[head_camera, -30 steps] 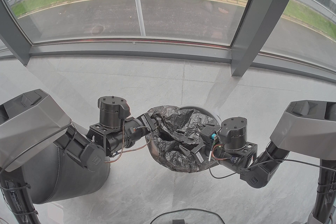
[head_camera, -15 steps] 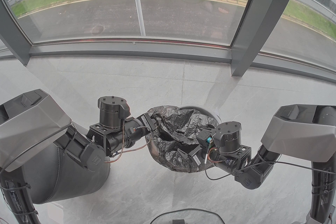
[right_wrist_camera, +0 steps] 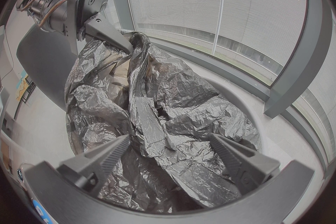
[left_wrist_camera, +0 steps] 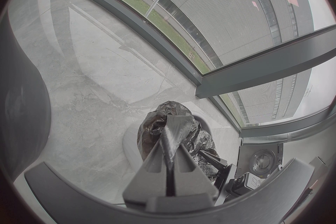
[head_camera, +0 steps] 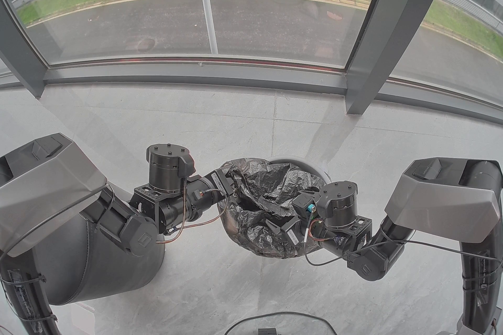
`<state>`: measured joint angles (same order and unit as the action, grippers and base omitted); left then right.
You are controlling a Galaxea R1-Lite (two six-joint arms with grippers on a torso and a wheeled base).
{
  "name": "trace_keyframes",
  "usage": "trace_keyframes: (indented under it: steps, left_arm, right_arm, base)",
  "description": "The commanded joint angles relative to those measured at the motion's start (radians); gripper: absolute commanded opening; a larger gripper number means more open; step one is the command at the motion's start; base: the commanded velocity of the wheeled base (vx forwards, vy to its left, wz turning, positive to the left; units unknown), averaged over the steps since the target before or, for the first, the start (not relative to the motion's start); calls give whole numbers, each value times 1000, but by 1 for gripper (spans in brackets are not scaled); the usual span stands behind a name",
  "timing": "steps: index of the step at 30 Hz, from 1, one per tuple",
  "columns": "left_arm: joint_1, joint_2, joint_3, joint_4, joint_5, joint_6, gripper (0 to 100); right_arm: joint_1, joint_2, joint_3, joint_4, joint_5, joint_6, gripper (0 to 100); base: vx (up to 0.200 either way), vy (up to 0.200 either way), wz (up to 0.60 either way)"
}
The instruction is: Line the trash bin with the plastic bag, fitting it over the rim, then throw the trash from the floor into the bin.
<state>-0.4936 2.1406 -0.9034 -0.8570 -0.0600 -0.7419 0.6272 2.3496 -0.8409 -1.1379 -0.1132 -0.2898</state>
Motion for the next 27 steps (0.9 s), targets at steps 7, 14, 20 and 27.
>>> trace_keyframes:
  steps: [7, 14, 20, 27]
  left_arm:
    - [0, 2, 0, 0, 0, -1, 0]
    - [0, -1, 0, -2, 0, -1, 0]
    - [0, 1, 0, 0, 0, -1, 0]
    - [0, 5, 0, -5, 5, 3, 0]
  right_arm:
    - [-1, -4, 8, -5, 1, 6, 0]
    - [-11, -15, 9, -28, 0, 8, 0]
    - [-35, -41, 5, -42, -5, 9, 0]
    - [-87, -110, -21, -48, 0, 58, 0]
  base:
    - [0, 0, 0]
    - [0, 0, 0]
    - [0, 0, 0]
    - [0, 0, 0]
